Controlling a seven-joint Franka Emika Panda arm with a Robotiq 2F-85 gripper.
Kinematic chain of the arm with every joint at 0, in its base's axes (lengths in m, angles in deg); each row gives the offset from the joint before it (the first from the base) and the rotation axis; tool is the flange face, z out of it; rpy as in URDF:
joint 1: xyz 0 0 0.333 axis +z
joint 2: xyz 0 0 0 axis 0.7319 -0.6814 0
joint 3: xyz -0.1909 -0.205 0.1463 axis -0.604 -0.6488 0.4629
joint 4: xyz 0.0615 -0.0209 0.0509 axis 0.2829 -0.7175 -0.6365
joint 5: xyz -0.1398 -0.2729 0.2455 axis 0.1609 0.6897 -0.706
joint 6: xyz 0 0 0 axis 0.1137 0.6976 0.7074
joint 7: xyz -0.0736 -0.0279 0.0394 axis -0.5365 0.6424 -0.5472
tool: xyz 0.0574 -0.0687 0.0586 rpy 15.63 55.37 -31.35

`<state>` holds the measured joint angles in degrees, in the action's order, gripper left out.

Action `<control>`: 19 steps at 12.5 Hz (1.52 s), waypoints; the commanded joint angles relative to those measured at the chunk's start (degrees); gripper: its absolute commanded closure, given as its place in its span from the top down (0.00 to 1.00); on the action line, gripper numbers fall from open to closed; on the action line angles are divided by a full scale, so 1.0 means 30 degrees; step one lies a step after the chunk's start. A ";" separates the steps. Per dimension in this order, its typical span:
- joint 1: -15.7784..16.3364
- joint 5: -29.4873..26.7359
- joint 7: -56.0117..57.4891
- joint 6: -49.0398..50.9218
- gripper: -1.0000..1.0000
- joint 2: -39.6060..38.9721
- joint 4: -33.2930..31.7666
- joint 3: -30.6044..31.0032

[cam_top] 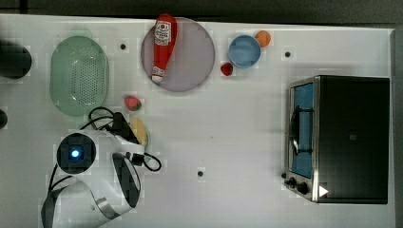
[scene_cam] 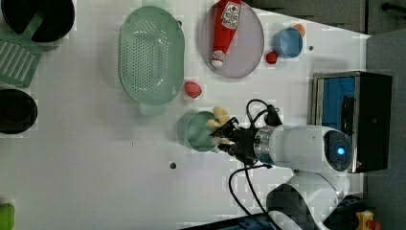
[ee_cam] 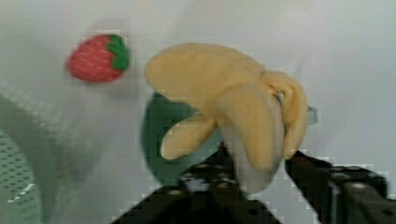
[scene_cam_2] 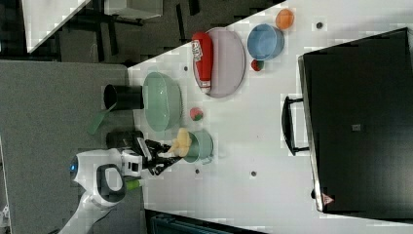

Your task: Pick Banana and place it in mug.

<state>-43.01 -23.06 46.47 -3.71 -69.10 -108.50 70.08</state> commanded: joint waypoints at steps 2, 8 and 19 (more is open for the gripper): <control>0.0048 0.0058 -0.1487 0.0036 0.96 0.1068 0.0269 0.0109; -0.0351 0.0045 0.1069 0.3420 1.00 0.3829 0.2302 -0.1578; -0.0674 0.0068 1.2262 1.4526 1.00 0.8197 0.8297 -0.9653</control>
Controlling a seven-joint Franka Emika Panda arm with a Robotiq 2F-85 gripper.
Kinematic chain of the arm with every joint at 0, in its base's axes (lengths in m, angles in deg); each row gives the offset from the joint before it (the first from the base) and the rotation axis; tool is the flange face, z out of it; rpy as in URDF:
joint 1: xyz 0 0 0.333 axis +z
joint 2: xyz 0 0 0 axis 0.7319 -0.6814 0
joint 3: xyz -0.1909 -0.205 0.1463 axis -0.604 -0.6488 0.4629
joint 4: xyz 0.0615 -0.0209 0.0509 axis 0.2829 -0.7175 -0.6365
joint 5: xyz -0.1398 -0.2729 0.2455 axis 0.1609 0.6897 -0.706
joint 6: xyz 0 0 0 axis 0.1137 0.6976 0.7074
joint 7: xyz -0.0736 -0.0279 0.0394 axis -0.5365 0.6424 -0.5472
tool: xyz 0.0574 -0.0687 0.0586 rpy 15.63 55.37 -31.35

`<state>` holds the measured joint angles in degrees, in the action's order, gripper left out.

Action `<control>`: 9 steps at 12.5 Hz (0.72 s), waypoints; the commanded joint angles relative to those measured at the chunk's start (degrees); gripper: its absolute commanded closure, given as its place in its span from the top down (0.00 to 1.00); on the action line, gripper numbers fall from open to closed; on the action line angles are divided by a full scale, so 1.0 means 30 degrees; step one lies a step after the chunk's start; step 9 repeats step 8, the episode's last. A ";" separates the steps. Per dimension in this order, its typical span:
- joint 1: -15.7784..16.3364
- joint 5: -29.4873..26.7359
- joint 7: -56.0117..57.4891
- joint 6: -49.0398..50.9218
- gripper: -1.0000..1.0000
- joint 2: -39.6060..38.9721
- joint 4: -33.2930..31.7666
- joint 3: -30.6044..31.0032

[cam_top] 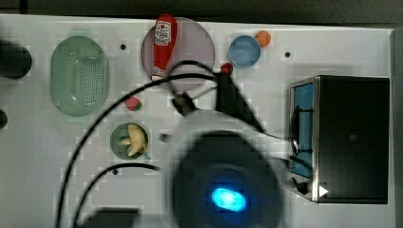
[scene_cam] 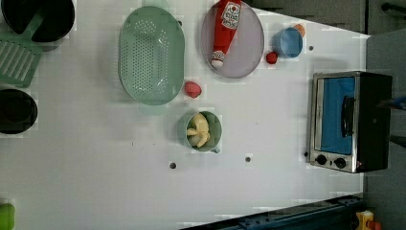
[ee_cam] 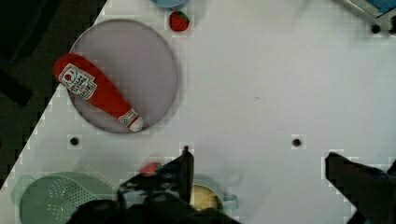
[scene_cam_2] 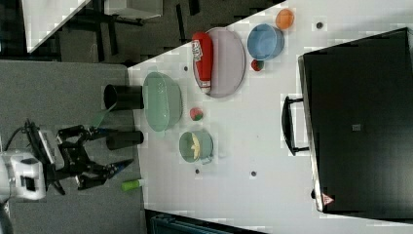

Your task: Pick Banana and place it in mug.

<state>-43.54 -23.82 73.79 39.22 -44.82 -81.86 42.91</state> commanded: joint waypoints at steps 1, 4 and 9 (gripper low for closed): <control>-0.0512 0.0366 0.3171 0.0399 1.00 0.0097 -0.0576 -0.0962; -0.0488 0.0558 0.3142 0.0657 1.00 0.0015 -0.0541 -0.0983; -0.0487 0.1401 0.3111 0.0548 1.00 -0.0042 -0.0543 -0.0735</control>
